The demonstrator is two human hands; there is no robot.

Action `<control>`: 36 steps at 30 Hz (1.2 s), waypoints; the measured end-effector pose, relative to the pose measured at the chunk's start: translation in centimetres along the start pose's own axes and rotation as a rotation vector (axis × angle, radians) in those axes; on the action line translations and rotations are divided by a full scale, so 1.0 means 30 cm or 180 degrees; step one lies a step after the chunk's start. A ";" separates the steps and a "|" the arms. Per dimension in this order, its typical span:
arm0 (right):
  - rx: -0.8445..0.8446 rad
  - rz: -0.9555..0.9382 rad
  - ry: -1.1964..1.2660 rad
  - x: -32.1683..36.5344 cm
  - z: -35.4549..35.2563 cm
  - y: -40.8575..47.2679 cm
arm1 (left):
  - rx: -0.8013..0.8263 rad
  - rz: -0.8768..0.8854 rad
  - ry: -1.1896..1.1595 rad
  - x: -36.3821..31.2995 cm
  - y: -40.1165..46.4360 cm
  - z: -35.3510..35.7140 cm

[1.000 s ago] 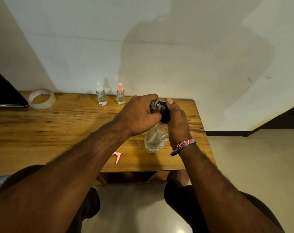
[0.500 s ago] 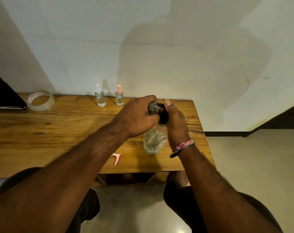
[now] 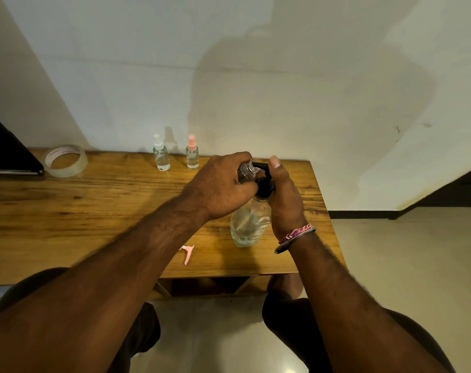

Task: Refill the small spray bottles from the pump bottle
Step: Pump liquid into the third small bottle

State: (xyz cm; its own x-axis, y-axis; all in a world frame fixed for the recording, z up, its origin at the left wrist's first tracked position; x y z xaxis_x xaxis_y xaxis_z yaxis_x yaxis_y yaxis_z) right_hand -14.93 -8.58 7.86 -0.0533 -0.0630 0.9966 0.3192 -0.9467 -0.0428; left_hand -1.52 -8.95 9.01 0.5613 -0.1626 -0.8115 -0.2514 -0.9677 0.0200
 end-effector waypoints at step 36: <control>0.0097 -0.0031 -0.0125 -0.013 -0.009 0.007 | 0.0053 0.0021 -0.0040 0.010 0.005 -0.005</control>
State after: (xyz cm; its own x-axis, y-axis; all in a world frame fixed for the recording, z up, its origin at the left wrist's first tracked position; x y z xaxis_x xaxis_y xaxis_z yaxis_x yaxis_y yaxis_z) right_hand -15.11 -8.83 7.46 -0.0196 -0.0409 0.9990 0.3474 -0.9372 -0.0315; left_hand -1.27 -9.17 8.87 0.5497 -0.1664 -0.8186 -0.2682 -0.9632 0.0157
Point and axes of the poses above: each hand's wrist, its own y-axis towards the middle knuckle, its own z-axis out of the palm, x = y × z, the point moved 3 cm from there along y, towards the middle knuckle, and after that the axes turned 10 degrees about x, right-handed, at the moved point
